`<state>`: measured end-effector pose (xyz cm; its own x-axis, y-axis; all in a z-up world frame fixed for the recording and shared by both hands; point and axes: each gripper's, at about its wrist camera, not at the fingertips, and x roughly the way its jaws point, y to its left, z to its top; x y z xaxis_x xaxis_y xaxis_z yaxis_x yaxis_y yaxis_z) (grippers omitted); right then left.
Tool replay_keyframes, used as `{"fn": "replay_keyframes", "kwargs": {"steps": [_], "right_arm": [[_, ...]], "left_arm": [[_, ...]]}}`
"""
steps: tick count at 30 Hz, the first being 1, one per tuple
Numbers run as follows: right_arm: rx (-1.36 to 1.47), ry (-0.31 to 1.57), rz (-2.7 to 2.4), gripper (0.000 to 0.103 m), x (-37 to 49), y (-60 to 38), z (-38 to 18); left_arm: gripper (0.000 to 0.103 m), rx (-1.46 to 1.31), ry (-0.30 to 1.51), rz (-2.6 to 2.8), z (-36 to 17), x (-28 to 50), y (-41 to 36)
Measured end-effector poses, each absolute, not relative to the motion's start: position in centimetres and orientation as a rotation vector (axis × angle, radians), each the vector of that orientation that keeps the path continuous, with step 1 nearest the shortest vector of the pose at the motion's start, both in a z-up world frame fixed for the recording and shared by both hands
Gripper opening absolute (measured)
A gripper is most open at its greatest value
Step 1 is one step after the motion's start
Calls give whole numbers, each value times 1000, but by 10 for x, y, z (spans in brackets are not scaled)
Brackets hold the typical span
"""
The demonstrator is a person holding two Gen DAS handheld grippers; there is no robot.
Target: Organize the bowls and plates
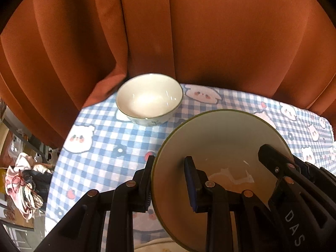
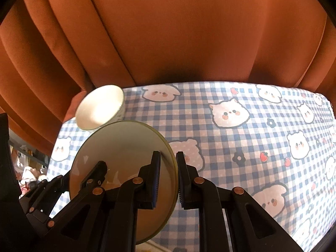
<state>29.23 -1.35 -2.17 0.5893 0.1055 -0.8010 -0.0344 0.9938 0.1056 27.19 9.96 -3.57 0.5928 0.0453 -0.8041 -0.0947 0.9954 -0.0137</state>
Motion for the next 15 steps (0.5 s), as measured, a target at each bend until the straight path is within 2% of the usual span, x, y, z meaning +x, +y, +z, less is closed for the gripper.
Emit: {"fn": "replay_keyframes", "kwargs": {"steps": [15], "right_arm": [[95, 839, 5, 19, 203, -5, 28]], "left_arm": [[26, -35, 839, -3, 1, 197, 98]]}}
